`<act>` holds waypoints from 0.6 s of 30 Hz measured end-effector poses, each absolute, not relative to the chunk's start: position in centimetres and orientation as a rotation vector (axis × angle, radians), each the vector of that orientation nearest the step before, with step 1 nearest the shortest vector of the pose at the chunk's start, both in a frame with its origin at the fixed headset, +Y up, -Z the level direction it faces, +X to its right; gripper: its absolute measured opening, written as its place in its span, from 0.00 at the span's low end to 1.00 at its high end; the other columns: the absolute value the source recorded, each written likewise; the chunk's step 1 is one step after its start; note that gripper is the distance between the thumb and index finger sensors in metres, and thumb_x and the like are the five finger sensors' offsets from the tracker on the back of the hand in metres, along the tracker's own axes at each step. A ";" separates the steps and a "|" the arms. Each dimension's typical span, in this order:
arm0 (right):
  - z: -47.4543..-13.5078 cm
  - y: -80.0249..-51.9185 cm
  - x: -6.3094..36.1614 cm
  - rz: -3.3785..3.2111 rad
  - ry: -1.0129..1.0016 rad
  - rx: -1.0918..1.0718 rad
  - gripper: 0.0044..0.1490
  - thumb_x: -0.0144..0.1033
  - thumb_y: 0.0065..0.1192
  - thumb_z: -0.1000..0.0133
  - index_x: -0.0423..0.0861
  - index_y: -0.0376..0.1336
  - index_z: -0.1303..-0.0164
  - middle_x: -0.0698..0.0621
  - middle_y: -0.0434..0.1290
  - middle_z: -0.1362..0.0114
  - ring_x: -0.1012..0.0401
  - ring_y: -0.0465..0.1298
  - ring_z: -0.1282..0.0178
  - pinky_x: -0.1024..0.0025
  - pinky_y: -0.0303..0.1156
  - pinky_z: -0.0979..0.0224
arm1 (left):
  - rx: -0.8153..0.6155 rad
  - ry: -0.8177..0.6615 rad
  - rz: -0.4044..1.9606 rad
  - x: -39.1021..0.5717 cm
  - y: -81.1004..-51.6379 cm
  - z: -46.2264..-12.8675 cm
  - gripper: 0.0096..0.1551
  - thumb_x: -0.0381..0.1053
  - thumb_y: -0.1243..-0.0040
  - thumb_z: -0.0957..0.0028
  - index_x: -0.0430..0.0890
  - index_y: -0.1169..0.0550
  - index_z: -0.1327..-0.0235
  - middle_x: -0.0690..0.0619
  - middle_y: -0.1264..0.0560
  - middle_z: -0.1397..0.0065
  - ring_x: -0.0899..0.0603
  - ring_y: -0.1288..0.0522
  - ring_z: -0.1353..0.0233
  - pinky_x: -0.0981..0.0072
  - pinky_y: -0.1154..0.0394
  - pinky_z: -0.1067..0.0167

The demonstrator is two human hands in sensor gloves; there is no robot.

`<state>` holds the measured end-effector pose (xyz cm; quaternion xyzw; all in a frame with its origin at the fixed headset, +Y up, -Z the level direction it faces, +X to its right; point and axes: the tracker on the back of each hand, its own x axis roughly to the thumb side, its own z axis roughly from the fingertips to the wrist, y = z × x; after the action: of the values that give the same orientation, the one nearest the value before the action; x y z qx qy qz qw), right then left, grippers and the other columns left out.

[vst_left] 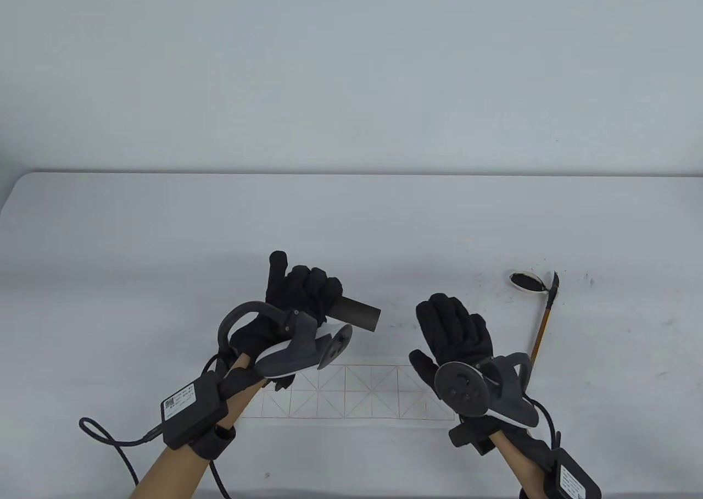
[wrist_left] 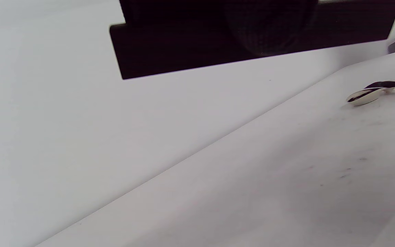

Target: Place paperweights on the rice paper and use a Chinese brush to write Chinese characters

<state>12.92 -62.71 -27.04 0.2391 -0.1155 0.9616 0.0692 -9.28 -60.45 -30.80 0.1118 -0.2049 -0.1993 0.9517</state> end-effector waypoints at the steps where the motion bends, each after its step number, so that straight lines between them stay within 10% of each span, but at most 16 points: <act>1: -26.9 -62.6 12.4 2.892 -0.355 0.747 0.49 0.49 0.53 0.38 0.37 0.41 0.16 0.33 0.43 0.14 0.38 0.51 0.16 0.32 0.54 0.24 | 0.227 -0.430 -0.400 -9.1 -60.4 -30.3 0.41 0.58 0.47 0.47 0.61 0.40 0.16 0.57 0.35 0.15 0.42 0.34 0.16 0.32 0.58 0.17; 18: -25.3 -62.4 8.5 2.866 -0.438 0.935 0.50 0.58 0.57 0.44 0.35 0.54 0.23 0.34 0.63 0.23 0.43 0.71 0.28 0.49 0.71 0.32 | 0.259 -0.616 -0.270 -7.3 -59.9 -25.6 0.40 0.58 0.43 0.50 0.54 0.33 0.20 0.53 0.27 0.20 0.41 0.27 0.23 0.33 0.53 0.17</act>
<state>8.52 -62.36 -25.31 0.3065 -0.1436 0.9398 0.0476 -7.32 -59.95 -25.62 0.1268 -0.3014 -0.1319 0.9358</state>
